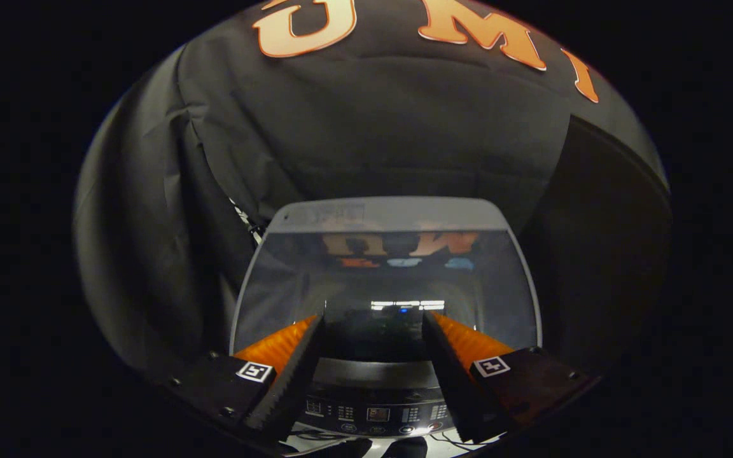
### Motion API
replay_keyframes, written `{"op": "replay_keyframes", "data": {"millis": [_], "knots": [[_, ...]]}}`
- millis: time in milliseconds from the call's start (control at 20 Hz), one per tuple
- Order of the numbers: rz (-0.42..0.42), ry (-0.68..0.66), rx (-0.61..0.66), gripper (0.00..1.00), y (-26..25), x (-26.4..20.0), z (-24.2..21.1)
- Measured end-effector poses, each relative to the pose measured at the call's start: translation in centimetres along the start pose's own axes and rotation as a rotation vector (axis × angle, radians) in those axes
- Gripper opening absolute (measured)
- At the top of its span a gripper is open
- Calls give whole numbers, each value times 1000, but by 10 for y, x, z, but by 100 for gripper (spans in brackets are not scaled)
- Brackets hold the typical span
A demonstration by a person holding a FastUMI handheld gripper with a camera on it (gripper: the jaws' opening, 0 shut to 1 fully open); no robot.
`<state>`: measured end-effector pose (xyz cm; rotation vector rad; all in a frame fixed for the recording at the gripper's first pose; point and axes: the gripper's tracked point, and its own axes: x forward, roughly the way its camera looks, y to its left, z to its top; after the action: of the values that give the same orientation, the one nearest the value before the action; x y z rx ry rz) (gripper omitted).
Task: Put the clothes into the washing machine and then close the washing machine lid.
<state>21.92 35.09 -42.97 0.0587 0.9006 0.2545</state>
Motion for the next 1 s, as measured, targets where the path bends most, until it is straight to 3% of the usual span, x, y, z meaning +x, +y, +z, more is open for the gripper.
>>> {"op": "replay_keyframes", "data": {"millis": [200,400,800,1000], "knots": [[7,18,19,98,2,1,-6],[17,-54,14,98,1,-18,22],[23,-401,3,98,-26,-108,106],[14,-518,17,98,-57,-179,136]]}}
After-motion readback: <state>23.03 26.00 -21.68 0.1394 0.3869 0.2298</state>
